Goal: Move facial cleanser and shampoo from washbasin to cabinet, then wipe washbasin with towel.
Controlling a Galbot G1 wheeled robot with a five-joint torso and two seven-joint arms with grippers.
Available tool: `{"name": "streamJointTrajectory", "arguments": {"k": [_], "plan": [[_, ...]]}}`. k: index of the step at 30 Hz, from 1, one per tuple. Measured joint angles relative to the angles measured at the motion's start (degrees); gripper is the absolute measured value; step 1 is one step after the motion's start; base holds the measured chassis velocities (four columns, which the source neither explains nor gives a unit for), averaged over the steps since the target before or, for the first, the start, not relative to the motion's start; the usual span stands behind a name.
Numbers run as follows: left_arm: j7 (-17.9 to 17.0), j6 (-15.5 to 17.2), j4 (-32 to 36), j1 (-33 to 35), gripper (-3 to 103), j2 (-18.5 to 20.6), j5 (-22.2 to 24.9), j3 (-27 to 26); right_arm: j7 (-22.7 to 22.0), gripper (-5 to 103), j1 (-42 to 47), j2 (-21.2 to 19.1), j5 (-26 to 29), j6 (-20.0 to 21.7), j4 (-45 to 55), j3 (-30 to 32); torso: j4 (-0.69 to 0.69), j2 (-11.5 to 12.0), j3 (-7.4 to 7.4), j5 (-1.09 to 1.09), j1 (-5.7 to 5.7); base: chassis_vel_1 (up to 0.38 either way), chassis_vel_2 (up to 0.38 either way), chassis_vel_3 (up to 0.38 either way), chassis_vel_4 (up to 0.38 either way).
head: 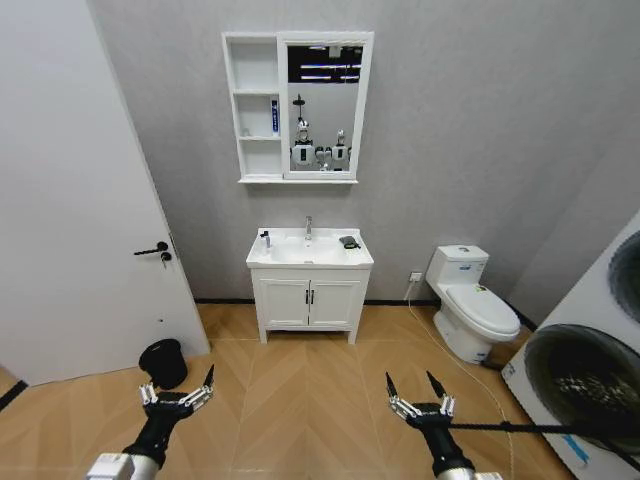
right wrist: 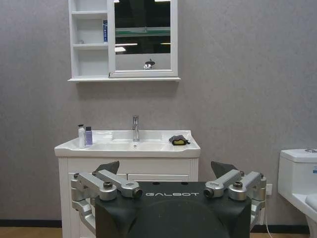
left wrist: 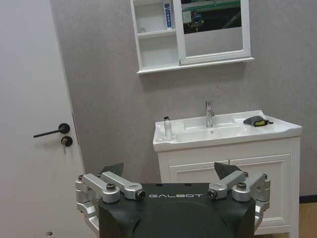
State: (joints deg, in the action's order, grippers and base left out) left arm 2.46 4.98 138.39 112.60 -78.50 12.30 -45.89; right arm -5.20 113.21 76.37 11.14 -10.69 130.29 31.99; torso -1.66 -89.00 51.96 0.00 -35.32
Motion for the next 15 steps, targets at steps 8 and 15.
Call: {"name": "streamJointTrajectory", "arguments": {"k": [8,15], "plan": [[-0.03,0.29,0.01,-0.24,100,0.21,0.67,-0.48,0.29,100,0.32,0.44,0.00,-0.58,0.18,0.15,0.00,0.00,0.00,0.00,0.00,0.000,0.000,0.000,0.000],[-0.04,0.39,-0.14,-0.29,100,-0.02,-0.28,0.39,0.33,100,0.92,0.69,-0.16,-1.62,-0.02,0.72,0.00,0.00,0.00,0.00,0.00,0.000,0.000,0.000,0.000]]}}
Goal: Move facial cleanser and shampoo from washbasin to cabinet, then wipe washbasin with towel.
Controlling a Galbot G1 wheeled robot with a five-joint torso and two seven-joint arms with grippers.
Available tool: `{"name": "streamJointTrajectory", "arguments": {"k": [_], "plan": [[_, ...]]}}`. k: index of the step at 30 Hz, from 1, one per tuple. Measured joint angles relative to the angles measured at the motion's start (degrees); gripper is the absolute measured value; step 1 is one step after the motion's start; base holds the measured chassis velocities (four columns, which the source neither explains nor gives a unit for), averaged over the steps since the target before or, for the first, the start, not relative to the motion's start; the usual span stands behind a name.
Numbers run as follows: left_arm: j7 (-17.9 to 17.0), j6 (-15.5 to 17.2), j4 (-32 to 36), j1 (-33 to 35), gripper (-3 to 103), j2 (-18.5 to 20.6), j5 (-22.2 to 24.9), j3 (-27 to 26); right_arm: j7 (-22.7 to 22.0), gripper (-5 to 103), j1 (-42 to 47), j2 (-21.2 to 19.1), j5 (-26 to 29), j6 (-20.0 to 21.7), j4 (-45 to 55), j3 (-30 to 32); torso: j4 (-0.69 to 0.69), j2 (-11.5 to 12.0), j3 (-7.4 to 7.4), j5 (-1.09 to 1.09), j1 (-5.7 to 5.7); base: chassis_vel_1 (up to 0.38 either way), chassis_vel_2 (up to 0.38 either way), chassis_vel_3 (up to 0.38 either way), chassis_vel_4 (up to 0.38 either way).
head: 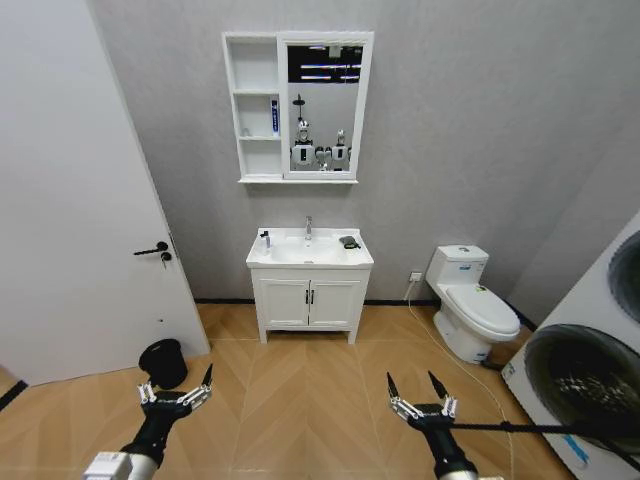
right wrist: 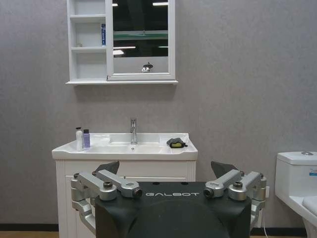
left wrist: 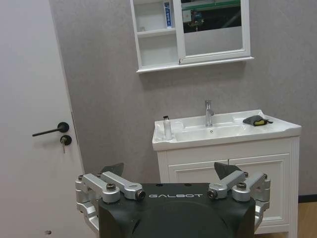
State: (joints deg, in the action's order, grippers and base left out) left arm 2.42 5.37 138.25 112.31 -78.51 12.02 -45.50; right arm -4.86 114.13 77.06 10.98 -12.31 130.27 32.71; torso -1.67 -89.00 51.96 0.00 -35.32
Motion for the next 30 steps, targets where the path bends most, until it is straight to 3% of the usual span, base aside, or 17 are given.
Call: {"name": "streamJointTrajectory", "arguments": {"k": [10,30], "plan": [[0.03,-0.06,0.27,0.03,100,-0.68,-1.65,1.25,0.30,100,0.62,0.68,-1.32,-1.15,-0.03,-0.11,0.00,-0.01,-0.01,0.00,0.03,-0.038,0.050,0.050,-0.047],[0.03,-0.19,-0.80,-0.43,100,-0.71,-1.88,1.50,0.41,100,-0.15,0.93,-1.44,-1.31,-0.73,-0.41,0.01,0.00,0.00,0.02,0.00,-0.202,0.208,0.209,-0.215]]}}
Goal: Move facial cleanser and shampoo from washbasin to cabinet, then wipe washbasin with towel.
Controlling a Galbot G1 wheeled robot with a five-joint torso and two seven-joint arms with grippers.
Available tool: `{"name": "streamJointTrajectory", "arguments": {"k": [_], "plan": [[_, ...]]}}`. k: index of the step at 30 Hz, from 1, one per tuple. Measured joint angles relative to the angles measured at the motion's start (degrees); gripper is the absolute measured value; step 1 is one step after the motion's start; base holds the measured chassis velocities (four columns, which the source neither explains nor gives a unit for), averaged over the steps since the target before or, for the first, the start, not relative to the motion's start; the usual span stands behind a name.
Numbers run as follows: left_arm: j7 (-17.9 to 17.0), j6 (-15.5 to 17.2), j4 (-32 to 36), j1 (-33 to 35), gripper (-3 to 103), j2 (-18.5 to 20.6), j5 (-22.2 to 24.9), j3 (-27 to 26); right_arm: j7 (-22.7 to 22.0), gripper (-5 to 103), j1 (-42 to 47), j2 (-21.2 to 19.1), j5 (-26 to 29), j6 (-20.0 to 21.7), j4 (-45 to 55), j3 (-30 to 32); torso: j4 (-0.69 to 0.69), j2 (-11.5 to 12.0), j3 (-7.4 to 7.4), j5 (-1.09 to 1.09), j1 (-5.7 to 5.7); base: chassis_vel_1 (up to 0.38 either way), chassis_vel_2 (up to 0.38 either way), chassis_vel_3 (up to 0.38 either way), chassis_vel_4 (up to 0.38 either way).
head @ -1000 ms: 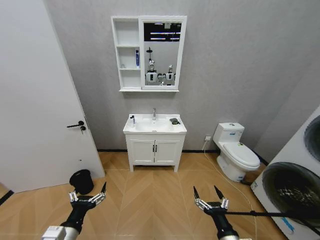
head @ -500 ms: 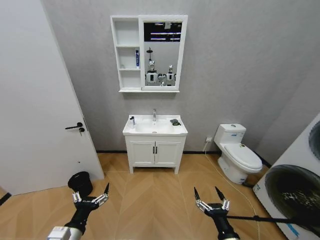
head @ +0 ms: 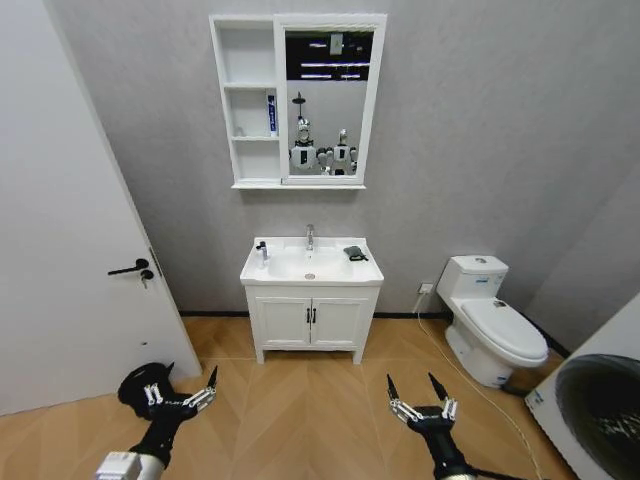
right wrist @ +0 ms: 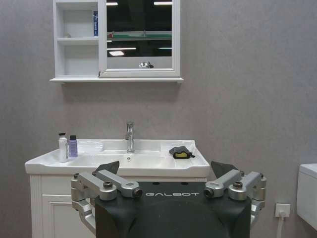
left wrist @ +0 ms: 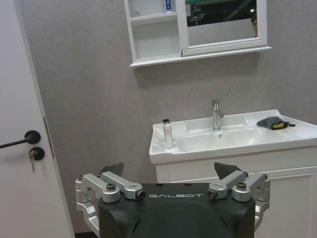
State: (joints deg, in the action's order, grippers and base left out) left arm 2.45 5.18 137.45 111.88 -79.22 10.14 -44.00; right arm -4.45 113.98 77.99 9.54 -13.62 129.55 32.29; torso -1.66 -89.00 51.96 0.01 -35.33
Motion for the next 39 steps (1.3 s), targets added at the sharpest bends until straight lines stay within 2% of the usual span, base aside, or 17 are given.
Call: {"name": "streamJointTrajectory", "arguments": {"k": [17,24,27,35,38,39], "plan": [[0.08,-0.17,-0.67,-0.29,100,-1.01,-0.72,1.24,0.03,100,-0.32,0.16,-0.16,0.00,-0.64,0.07,0.00,0.00,0.00,-0.02,0.00,-0.261,0.266,0.269,-0.266],[0.08,-0.29,-1.06,-0.11,100,-0.36,-1.83,2.09,0.01,100,-0.39,0.32,-0.21,-0.13,-0.80,0.28,0.00,0.01,0.00,-0.01,0.00,-0.274,0.279,0.284,-0.273],[0.07,-0.71,-1.49,0.18,100,-1.19,-3.58,3.98,-0.06,100,-0.40,0.31,-0.19,-0.15,-0.88,0.35,0.00,0.01,0.01,0.00,0.00,-0.278,0.273,0.263,-0.276],[0.10,-1.00,-2.10,0.20,100,-1.37,-4.17,4.80,-0.34,100,-0.50,0.28,-0.22,-0.36,-1.37,0.51,-0.01,0.00,0.00,0.00,0.00,-0.266,0.265,0.278,-0.273],[0.10,-1.01,-2.61,-0.12,100,-1.01,-4.17,4.83,-0.49,100,-0.85,0.29,-0.18,-1.88,-1.85,0.15,0.00,0.00,0.00,-0.02,0.01,-0.255,0.267,0.284,-0.256],[0.10,-1.02,-3.09,-0.40,100,-0.68,-4.14,4.90,-0.48,100,-1.36,0.29,-0.13,-3.68,-2.20,-0.20,0.00,-0.01,-0.01,-0.02,0.01,-0.282,0.272,0.253,-0.270]]}}
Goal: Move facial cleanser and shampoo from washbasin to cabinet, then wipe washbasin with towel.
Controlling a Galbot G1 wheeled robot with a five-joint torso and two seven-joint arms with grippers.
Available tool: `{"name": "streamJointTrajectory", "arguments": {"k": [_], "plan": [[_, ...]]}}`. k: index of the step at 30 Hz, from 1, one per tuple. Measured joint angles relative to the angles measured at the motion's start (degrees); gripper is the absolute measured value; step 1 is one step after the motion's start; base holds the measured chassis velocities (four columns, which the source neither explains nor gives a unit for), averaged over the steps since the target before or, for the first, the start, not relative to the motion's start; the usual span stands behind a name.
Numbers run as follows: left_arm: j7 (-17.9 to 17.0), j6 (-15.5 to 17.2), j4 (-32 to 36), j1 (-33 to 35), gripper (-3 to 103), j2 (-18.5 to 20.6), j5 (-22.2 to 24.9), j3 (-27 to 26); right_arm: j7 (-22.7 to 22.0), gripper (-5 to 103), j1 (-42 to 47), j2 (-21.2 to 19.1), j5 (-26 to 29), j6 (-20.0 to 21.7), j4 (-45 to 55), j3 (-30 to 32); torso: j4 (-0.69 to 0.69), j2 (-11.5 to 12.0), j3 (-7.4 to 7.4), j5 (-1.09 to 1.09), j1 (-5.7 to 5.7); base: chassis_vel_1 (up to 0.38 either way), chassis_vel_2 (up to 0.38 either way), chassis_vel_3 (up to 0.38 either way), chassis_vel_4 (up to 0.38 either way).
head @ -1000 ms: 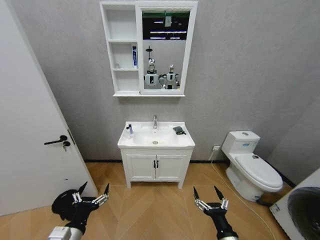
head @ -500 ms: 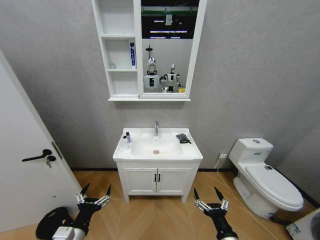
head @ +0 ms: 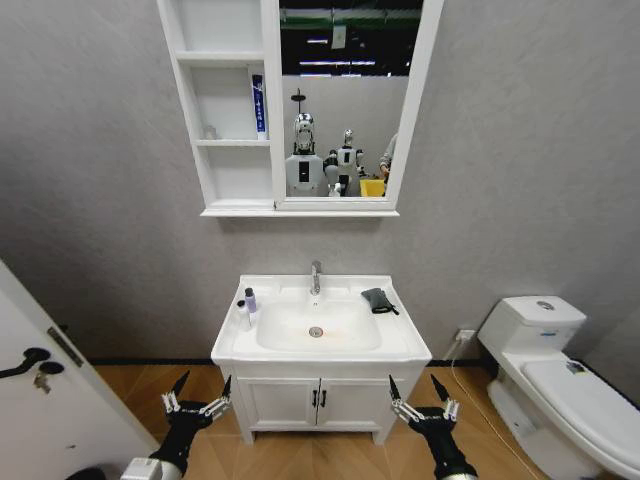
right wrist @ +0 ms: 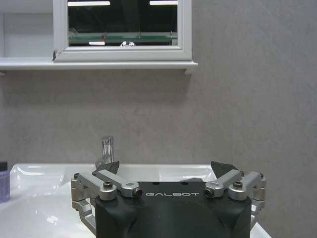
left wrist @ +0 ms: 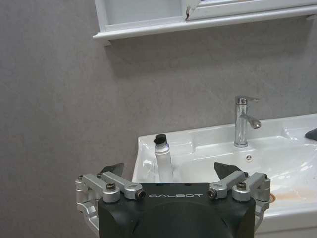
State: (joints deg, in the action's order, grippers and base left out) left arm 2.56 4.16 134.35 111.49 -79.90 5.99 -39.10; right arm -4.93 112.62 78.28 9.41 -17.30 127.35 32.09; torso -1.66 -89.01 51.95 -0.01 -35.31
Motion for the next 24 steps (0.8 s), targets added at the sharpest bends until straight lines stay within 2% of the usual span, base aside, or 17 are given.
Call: {"name": "streamJointTrajectory", "arguments": {"k": [2,6,8,11,14,15,17,24], "plan": [[0.01,0.14,-1.32,-0.62,100,0.89,0.32,0.58,0.01,100,-0.59,0.07,-0.83,-1.54,-0.52,-0.06,0.00,0.02,0.03,0.00,-0.06,-0.225,0.235,0.224,-0.217],[0.09,0.46,-3.26,-1.44,100,1.86,0.32,1.67,0.07,100,-0.83,0.02,-1.44,-2.03,-1.34,-0.05,0.03,0.03,0.03,0.02,-0.07,-0.170,0.191,0.148,-0.091],[0.40,0.56,-6.44,-3.32,100,3.21,0.23,3.15,0.73,100,-0.75,-0.17,-1.44,-3.08,-2.22,-0.07,-0.03,0.02,0.02,0.00,-0.06,-0.070,0.054,0.004,-0.017],[0.48,0.71,-7.76,-4.36,100,3.63,0.34,3.64,1.19,100,-0.56,-0.29,-1.41,-3.33,-2.36,0.01,-0.04,0.02,0.02,0.01,-0.04,-0.023,0.018,-0.010,-0.003],[-0.03,2.63,-12.69,-10.05,100,5.20,3.55,5.73,2.21,100,0.58,-0.54,-1.53,-3.79,-2.46,0.98,0.02,-0.02,-0.01,0.00,0.06,0.073,-0.043,-0.034,0.045],[-0.03,2.63,-12.69,-10.05,100,5.20,3.55,5.73,2.21,100,0.58,-0.54,-1.53,-3.79,-2.46,0.98,0.02,-0.02,-0.01,0.00,0.06,0.096,-0.047,-0.047,0.055],[-0.56,3.58,-15.61,-14.31,100,6.55,5.45,7.07,2.23,100,1.40,-0.33,-1.68,-3.98,-2.59,1.54,0.00,-0.02,-0.01,0.00,0.06,0.031,-0.048,-0.038,0.060],[-1.09,4.00,-22.73,-22.51,100,9.33,9.58,9.09,1.97,100,3.29,-0.01,-1.32,-4.20,-2.77,3.47,-0.01,0.01,0.01,0.00,-0.03,0.000,0.000,0.000,0.000]]}}
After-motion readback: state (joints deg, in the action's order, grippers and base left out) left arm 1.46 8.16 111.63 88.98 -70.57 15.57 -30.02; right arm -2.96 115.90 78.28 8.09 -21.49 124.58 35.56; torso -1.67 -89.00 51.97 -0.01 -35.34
